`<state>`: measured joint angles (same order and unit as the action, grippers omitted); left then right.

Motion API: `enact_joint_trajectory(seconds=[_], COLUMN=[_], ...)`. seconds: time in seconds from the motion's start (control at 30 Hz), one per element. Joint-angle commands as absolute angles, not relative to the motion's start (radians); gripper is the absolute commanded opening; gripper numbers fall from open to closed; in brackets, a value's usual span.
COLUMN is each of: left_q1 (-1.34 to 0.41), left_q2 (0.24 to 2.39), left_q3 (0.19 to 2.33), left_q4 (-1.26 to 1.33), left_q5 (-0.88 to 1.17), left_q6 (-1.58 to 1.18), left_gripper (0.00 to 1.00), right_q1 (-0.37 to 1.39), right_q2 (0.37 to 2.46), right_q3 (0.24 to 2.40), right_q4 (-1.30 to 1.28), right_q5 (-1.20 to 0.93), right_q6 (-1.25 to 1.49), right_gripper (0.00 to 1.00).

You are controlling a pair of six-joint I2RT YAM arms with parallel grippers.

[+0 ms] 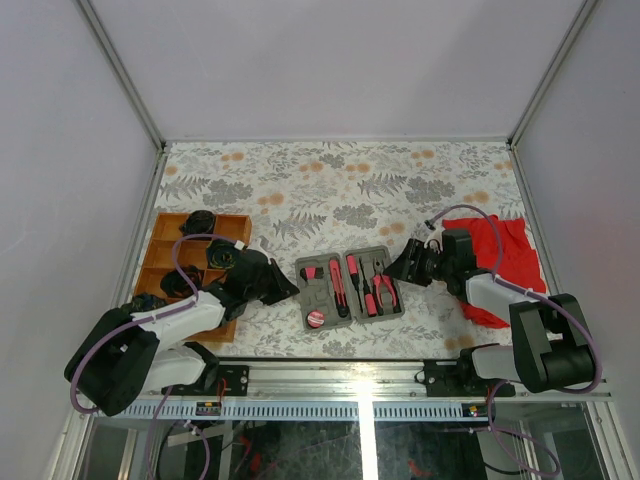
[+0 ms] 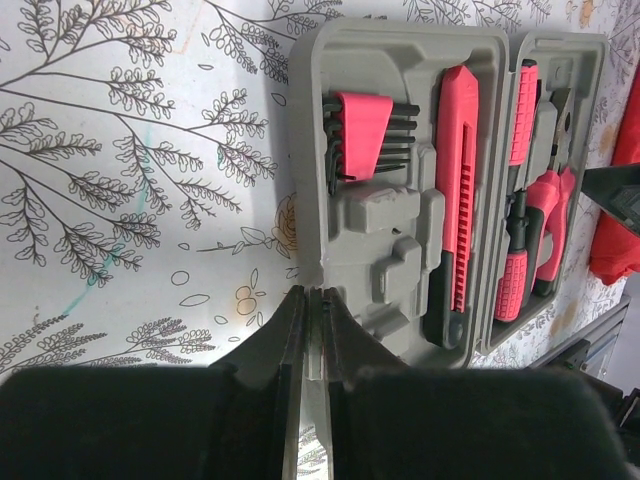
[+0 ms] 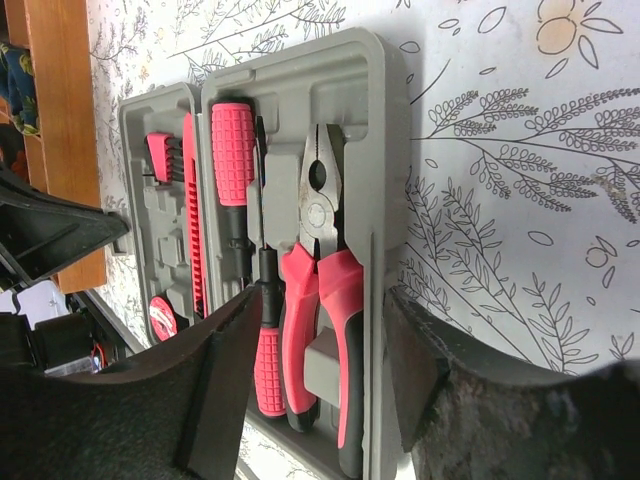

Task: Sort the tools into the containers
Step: Close the storage box at the center of the board.

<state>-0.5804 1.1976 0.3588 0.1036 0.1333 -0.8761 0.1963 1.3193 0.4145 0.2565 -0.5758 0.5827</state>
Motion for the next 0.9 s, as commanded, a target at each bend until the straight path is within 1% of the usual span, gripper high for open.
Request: enact_joint_trajectory(seconds=[0.0,0.43,0.53,0.7,0.87], left_q1=[-0.578,-0.578,-0.578,-0.581,-0.591], left_q2=[1.202,1.254,1.264,1.287,1.312], left_q3=[0.324,0.334,0.340,0.356,0.369], left_q4=[0.139,0.192,0.192,0.192,0.192], left_q5=[0.165,0.222,0.221,0.238,0.240], left_q6=[-0.853,-0.833,-0.836,-0.832,-0.830], left_gripper=[0.00,0.00,0.00,0.00,0.00], right_q1=[0.196,0.197,0.198,0.198,0.205], right_q2=[1.320,1.276,1.258,1.223,1.190], right_q3=[0.437,0.480,0.494,0.529,0.545], right_q4=[0.296,0.218,0.213,0.116,0.106], right_q5=[-0.687,-0.778,-0.813,-0.826,-0.859], right_q6=[0.591,0.583,0.591,0.535,0.552], right_gripper=[0.56,0.32,0.30,0.29,0.27])
